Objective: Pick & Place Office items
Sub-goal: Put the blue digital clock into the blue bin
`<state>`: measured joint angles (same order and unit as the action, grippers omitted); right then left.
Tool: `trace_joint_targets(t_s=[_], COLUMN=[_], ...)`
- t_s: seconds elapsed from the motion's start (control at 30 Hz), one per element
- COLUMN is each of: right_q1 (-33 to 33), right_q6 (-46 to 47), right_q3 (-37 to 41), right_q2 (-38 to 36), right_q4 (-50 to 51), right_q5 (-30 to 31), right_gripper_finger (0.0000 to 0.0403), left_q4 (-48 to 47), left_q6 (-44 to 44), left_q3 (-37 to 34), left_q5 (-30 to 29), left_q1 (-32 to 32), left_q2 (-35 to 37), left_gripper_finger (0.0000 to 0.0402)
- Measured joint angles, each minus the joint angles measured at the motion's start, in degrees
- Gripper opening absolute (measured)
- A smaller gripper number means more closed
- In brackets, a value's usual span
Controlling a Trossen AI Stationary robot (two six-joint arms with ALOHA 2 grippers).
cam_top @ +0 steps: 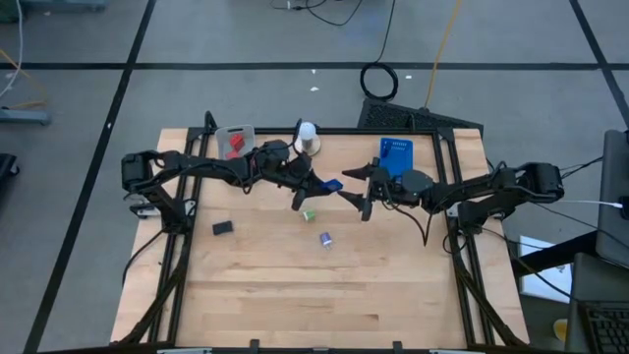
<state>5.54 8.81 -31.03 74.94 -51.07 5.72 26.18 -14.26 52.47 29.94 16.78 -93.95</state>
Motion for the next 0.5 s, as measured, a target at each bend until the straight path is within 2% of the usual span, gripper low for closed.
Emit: trace_joint_targets(t_s=[0.5], right_q1=[0.00], right_q6=[0.99], right_q3=[0.02], right_q2=[0.00], right_q4=[-1.46], right_q5=[0.13], right_gripper_finger=[0.0302], left_q4=[8.47], left_q6=[-3.03], left_q3=[0.59], left_q5=[1.00], left_q1=[0.13], left_q2=[-3.98], left_gripper_finger=[0.0056])
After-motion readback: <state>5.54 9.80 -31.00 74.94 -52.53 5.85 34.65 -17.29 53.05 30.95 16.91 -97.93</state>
